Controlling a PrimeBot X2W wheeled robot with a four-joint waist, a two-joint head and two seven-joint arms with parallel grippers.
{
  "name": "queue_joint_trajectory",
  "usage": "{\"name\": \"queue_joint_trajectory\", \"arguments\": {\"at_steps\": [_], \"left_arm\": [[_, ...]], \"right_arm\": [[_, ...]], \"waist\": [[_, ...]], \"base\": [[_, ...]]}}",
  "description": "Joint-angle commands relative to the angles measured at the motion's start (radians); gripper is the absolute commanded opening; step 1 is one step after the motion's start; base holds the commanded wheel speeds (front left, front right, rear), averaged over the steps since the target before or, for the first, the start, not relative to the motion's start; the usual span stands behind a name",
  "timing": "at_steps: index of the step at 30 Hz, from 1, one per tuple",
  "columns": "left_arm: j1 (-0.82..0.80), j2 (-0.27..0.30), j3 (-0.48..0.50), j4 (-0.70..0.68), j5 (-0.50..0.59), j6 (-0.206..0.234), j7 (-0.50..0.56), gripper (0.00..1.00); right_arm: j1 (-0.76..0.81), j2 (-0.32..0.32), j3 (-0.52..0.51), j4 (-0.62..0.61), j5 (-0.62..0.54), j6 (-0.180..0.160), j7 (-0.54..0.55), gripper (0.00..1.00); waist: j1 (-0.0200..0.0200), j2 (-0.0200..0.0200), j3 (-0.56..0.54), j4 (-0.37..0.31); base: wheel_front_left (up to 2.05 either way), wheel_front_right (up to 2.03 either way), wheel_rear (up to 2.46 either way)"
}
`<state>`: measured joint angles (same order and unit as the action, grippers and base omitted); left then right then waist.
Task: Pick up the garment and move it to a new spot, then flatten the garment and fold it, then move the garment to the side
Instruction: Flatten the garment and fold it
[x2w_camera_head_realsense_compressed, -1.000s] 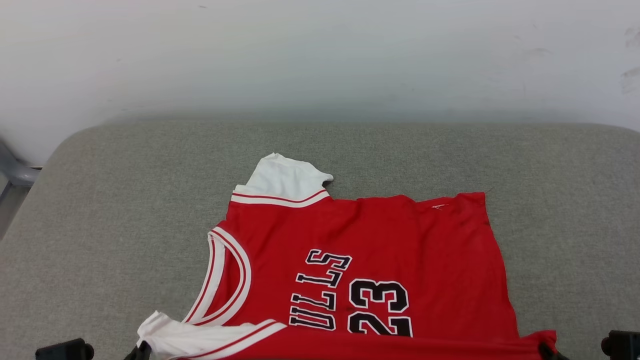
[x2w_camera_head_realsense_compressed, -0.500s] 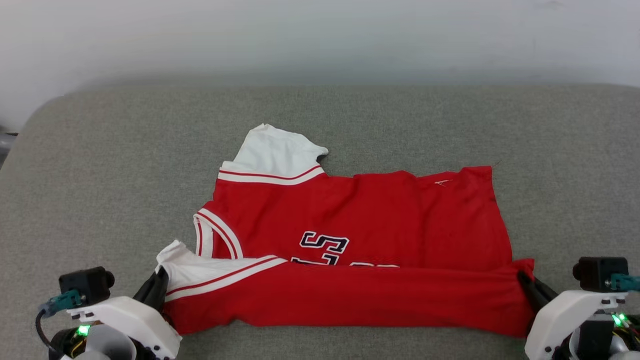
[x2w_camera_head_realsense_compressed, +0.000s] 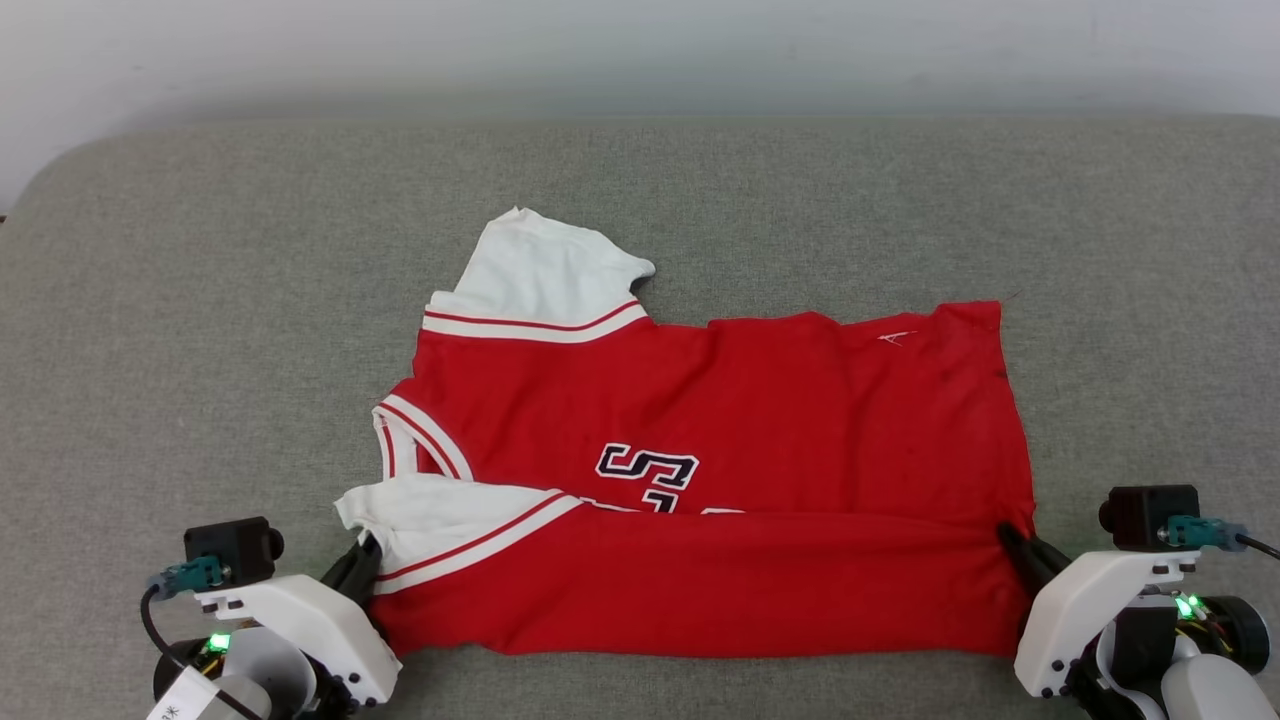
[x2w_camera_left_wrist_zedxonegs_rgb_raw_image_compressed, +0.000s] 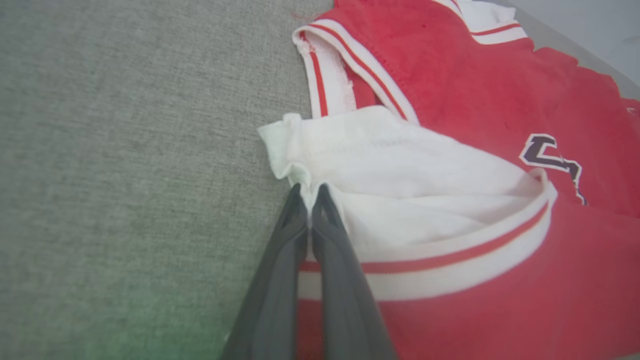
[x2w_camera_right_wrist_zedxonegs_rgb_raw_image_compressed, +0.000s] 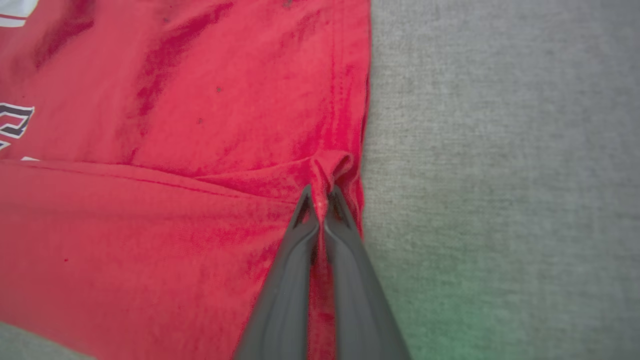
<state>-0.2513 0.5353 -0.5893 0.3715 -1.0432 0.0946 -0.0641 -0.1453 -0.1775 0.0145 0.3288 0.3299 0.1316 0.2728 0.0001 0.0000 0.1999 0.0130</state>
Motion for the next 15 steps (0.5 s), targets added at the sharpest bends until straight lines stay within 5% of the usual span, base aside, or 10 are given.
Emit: {"name": "queue_joint_trajectory", "arguments": {"at_steps": [1,2,4,5,6,7,8,9,15], "left_arm": [[-0.005,-0.007,-0.009,0.01,-0.005,-0.008,0.005,0.0],[-0.007,-0.013,-0.013,0.018,-0.007,-0.014,0.01,0.0],[-0.006,-0.022,-0.017,0.036,-0.009,-0.02,0.012,0.0],[-0.004,-0.026,-0.015,0.042,-0.013,-0.018,0.007,0.0],[0.0,-0.03,-0.01,0.048,-0.015,-0.014,-0.001,0.08],[0.005,-0.031,-0.006,0.052,-0.017,-0.01,-0.008,0.37],[0.011,-0.031,-0.001,0.056,-0.018,-0.006,-0.018,0.83],[0.015,-0.03,0.005,0.058,-0.015,-0.001,-0.032,1.0],[0.028,-0.027,0.035,0.054,-0.002,0.034,-0.108,1.0]], "right_arm": [[-0.006,-0.001,0.008,0.021,0.004,-0.002,-0.004,0.0],[-0.012,0.001,0.013,0.038,0.011,-0.002,-0.009,0.0],[-0.014,-0.003,0.026,0.064,0.017,-0.002,-0.026,0.26],[-0.015,-0.001,0.031,0.077,0.029,-0.002,-0.031,0.48],[-0.014,0.001,0.038,0.084,0.035,-0.002,-0.045,0.76],[-0.013,0.0,0.042,0.086,0.039,-0.002,-0.065,1.0],[-0.01,0.0,0.041,0.085,0.046,-0.002,-0.089,1.0],[-0.008,0.001,0.034,0.078,0.048,-0.002,-0.123,1.0],[0.035,0.029,-0.013,0.017,0.021,-0.001,-0.325,1.0]], "waist": [[-0.0001,0.0,-0.003,-0.001],[-0.0001,0.0,-0.006,-0.001],[-0.0001,0.0,-0.017,0.0],[-0.0001,0.0,-0.023,0.001],[-0.0001,0.0,-0.032,0.003],[-0.0001,0.0,-0.041,0.005],[-0.0001,0.0,-0.05,0.007],[-0.0001,0.0,-0.061,0.01],[-0.0001,0.0,-0.107,0.026]], "base": [[0.0,0.0,0.0],[0.0,0.0,0.0],[0.0,0.0,0.0],[0.0,0.0,0.0],[0.0,0.0,0.0],[0.0,0.0,0.0],[0.0,0.0,0.0],[0.0,0.0,0.0],[0.0,0.0,0.0]]}}
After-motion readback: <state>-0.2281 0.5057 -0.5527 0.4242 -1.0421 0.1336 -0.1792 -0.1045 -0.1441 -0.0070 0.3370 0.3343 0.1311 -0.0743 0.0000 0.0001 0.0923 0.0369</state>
